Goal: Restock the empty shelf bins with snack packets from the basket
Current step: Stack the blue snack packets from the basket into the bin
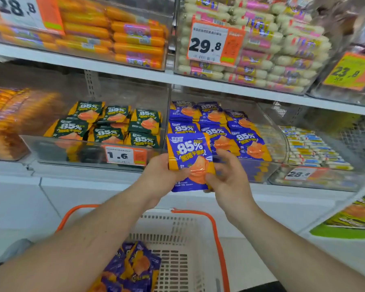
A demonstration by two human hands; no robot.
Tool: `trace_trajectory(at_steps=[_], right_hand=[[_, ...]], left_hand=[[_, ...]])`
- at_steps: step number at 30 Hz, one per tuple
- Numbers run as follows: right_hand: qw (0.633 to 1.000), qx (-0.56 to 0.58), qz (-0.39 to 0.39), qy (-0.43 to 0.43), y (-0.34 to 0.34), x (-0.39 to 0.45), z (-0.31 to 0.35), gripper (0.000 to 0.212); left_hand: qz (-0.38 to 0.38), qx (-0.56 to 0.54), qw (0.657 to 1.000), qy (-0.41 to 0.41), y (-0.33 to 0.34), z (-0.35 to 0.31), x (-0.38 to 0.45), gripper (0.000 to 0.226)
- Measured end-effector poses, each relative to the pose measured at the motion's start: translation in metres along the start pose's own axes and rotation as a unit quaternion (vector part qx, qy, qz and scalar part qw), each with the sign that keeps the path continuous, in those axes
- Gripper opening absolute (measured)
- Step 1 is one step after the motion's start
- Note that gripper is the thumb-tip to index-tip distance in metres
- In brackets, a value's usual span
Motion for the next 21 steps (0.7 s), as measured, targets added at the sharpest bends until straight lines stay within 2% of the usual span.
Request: trace_trajectory(at_steps=[4, 6, 7, 9, 11, 13, 15, 17, 19, 21], right_hand=[[0.987, 0.116, -0.076, 0.078, -0.029, 0.023, -0.005, 0.042], [0.979, 0.134, -0.117, 0.096, -0.048, 0.041, -0.002, 0.036], [0.977, 0.133, -0.136, 0.099, -0.058, 0.051, 0.002, 0.034], [0.975, 0.115, -0.169, 0.092, -0.08, 0.075, 0.013, 0.034], [0.975, 0.084, -0.186, 0.093, -0.096, 0.103, 0.02, 0.033], [0.973, 0.021, -0.21, 0.089, -0.111, 0.135, 0.021, 0.036], [0.969, -0.003, -0.227, 0.093, -0.117, 0.167, 0.019, 0.04], [0.972, -0.045, -0.206, 0.101, -0.118, 0.192, 0.017, 0.031], [0.958, -0.193, -0.168, 0.13, -0.115, 0.207, 0.018, 0.025], [0.955, -0.218, -0.15, 0.133, -0.111, 0.224, 0.014, 0.027]], left_hand=[[0.007, 0.034, 0.999, 0.02, 0.039, -0.021, 0.028, 0.012], [-0.047, 0.154, 0.982, 0.095, 0.041, -0.037, 0.044, 0.019], [-0.091, 0.247, 0.952, 0.156, 0.039, -0.047, 0.051, 0.029], [-0.147, 0.439, 0.85, 0.253, 0.037, -0.063, 0.066, 0.05], [-0.147, 0.574, 0.764, 0.255, 0.037, -0.067, 0.085, 0.06], [-0.142, 0.639, 0.716, 0.244, 0.035, -0.067, 0.102, 0.064], [-0.135, 0.677, 0.69, 0.218, 0.034, -0.062, 0.113, 0.068], [-0.14, 0.694, 0.675, 0.208, 0.033, -0.058, 0.115, 0.07], [-0.156, 0.688, 0.676, 0.211, 0.032, -0.057, 0.111, 0.069], [-0.164, 0.682, 0.68, 0.213, 0.031, -0.057, 0.11, 0.067]])
Point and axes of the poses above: each hand's wrist, its own x-axis towards the middle knuckle, its own y-axis out of the palm, z = x × y, the point moved 6 cm from there along x, towards the middle knuckle, and after that the axes turned 7 degrees about -x, right-handed, at the moved point
